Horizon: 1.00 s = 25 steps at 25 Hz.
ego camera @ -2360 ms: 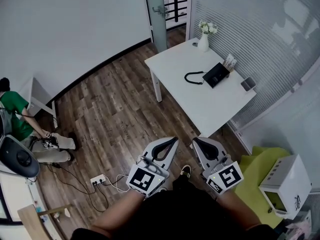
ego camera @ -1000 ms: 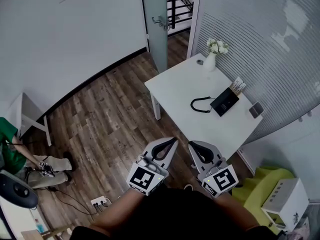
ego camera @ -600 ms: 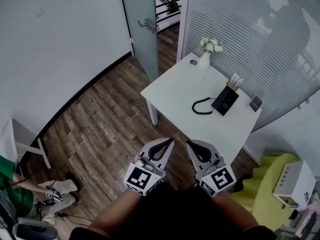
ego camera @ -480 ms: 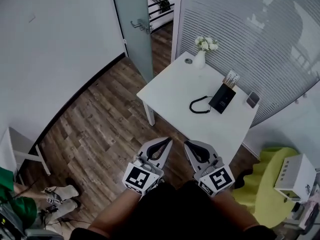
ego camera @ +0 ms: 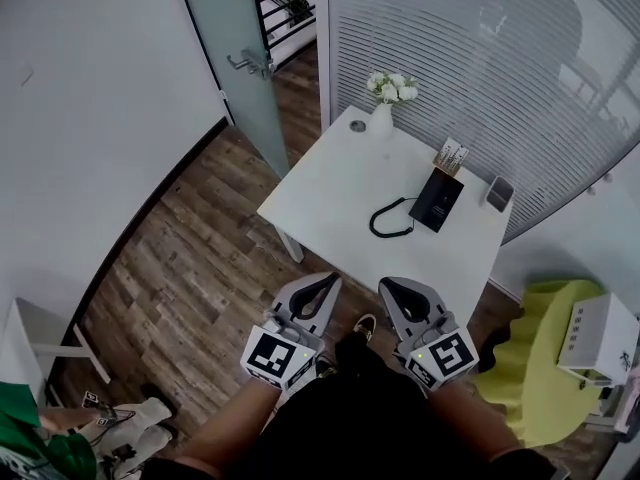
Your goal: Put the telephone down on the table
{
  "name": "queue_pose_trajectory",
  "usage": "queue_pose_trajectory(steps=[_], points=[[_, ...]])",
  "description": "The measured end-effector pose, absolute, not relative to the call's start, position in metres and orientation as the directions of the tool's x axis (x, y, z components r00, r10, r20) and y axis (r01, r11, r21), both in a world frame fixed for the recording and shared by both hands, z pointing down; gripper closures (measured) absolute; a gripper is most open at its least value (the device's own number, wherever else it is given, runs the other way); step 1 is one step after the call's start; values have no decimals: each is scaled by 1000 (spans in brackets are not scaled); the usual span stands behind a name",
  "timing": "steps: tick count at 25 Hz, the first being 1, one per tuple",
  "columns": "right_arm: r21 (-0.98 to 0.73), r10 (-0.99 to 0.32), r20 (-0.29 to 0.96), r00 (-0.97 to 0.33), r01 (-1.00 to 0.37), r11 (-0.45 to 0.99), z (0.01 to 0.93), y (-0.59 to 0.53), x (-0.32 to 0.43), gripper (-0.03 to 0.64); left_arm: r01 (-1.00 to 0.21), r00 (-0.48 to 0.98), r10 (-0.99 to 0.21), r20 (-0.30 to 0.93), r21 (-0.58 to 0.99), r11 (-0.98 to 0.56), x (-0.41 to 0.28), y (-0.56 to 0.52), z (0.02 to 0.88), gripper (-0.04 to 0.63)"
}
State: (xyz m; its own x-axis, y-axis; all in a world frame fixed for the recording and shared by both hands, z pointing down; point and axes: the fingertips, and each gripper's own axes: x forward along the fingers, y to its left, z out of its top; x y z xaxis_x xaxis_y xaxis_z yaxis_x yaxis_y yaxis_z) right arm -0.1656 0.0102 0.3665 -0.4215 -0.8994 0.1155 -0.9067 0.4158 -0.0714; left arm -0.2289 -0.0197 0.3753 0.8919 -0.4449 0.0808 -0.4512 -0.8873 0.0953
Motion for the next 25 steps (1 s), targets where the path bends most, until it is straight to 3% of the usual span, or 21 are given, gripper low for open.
queue_pose_trajectory(steps=[16,25], points=[[-135,-941,63,-333,-937,323,370,-88,-45,595,-365,926,-358,120,51,-929,-97,-125,365,588],[-153,-974,81,-209,-969,195,380,-103,27,595,-236,960,-227,165,36,-971,-19,-146,378,588]])
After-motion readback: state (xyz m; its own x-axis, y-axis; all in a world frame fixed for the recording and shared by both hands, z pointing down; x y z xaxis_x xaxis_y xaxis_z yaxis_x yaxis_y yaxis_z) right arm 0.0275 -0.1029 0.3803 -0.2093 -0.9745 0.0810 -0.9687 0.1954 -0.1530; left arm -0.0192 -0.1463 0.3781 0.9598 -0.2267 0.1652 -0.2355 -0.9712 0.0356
